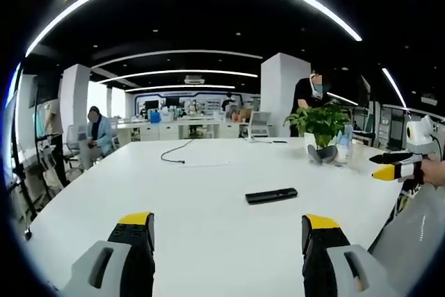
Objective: Press the specified remote control buttons in sequence, fully releasing each button before pressing the next.
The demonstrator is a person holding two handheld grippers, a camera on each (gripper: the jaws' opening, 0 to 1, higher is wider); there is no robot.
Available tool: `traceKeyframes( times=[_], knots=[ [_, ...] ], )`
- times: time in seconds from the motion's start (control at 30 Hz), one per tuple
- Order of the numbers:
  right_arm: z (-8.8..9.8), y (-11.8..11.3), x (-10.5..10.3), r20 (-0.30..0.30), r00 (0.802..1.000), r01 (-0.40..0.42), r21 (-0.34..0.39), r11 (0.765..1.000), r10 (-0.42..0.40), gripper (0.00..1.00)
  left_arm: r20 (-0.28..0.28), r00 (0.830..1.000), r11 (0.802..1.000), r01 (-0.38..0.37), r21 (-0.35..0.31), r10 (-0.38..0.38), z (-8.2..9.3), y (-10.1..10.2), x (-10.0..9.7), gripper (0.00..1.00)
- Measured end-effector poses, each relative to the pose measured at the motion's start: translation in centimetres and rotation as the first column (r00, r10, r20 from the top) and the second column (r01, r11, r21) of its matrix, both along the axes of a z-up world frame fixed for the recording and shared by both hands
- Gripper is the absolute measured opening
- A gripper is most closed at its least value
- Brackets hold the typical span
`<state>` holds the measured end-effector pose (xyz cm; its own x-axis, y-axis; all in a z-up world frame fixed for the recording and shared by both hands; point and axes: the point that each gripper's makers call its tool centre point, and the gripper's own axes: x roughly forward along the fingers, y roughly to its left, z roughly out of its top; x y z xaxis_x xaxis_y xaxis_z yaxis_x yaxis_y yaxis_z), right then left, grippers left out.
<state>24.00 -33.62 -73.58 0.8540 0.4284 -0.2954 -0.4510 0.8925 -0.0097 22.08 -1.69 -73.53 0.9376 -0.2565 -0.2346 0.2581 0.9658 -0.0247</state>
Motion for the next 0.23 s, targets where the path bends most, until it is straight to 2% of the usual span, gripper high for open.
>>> traceKeyframes(
  times=[0.23],
  knots=[
    [-0.23,0.15,-0.12,-0.010,1.000,-0.006,-0.018,1.000,0.006,0.90,0.000,1.000,1.000,0.003,0.002,-0.003,0.04,-0.02,-0.07,0.91]
  ],
)
